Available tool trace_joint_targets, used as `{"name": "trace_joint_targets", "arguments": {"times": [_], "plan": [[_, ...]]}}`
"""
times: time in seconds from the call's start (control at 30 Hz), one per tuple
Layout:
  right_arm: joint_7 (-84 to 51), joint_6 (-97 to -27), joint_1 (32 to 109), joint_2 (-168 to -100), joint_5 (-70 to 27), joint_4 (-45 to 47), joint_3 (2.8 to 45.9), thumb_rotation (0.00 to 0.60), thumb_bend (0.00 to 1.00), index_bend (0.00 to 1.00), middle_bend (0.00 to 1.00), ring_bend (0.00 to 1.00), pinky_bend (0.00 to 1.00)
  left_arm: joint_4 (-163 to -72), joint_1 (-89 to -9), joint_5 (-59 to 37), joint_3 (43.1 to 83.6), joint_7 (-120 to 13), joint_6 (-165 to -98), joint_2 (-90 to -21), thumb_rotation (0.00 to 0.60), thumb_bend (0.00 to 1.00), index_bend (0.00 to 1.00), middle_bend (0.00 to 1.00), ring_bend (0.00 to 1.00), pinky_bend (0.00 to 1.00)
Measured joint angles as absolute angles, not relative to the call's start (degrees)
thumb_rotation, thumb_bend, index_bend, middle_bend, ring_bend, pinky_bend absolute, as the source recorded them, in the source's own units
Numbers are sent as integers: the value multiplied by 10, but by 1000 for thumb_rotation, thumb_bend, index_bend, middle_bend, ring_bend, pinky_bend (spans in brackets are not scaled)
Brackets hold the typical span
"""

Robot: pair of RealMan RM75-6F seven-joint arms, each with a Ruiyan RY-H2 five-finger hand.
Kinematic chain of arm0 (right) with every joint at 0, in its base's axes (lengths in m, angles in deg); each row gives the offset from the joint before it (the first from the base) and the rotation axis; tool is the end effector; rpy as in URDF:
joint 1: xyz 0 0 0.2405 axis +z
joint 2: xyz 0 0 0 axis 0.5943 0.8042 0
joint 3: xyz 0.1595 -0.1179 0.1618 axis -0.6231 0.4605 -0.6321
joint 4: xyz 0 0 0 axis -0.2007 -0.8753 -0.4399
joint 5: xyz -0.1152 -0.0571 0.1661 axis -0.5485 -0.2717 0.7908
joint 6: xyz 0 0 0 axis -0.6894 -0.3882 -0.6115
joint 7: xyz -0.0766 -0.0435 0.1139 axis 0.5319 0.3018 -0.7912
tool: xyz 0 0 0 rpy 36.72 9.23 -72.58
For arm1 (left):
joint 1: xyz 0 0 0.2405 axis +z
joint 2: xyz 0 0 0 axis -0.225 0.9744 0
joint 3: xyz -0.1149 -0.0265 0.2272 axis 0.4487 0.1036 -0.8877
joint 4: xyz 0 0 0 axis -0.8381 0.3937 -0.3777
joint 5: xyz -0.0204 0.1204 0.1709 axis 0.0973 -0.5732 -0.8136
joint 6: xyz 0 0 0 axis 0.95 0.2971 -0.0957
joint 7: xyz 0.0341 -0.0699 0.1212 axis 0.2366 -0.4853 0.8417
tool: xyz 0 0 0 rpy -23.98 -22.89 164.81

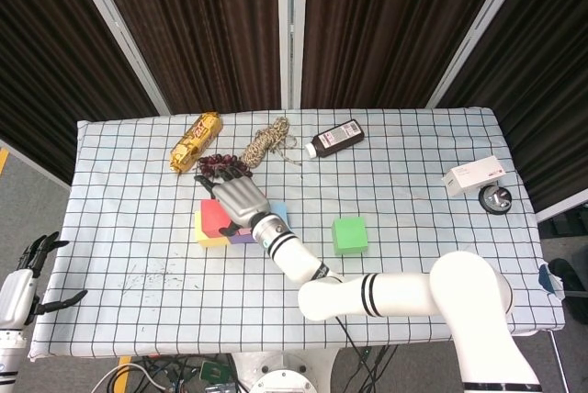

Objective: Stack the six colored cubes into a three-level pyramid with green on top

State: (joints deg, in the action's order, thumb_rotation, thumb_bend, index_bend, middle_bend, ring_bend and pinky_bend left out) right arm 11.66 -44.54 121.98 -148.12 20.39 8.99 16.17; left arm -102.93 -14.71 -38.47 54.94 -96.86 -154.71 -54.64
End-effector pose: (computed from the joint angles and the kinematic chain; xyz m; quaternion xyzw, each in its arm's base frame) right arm 0.1007 -0.3644 -0.0742 0.7816 -0.4197 0.3828 0.2577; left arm -0.3918 0.1550 0.1119 -0.4877 -0.5225 -0.5007 0.4883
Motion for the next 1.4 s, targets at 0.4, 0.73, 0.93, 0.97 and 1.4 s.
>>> {"name": "trace_joint_targets", "arguments": {"times": [0.4,0.73,0.93,0.97,1.4], "plan": [[120,-439,1220,-1485,211,80,157,600,190,0,389,8,0,-1026,-148,-383,548,-969,-1542,-548,600,0,42,184,0,46],[124,-440,1219,-1487,213,79,157,600,190,0,389,8,0,-1023,-148,-383,548,-972,-1542,-549,600,0,41,183,0,46],[127,-437,1219,-1489,215,75,157,600,191,0,389,8,0,-1022,-147,-383,549,-973,-1543,-550,600,0,42,184,0,46],[127,-436,1219,-1489,216,75,157,600,191,0,388,8,0,-1022,-147,-383,549,-972,-1542,-550,600,0,42,183,0,46],[125,-425,1217,-1483,214,78,158,600,167,0,251,2,0,-1020,-147,-383,549,-976,-1542,-550,600,0,42,183,0,46]]}}
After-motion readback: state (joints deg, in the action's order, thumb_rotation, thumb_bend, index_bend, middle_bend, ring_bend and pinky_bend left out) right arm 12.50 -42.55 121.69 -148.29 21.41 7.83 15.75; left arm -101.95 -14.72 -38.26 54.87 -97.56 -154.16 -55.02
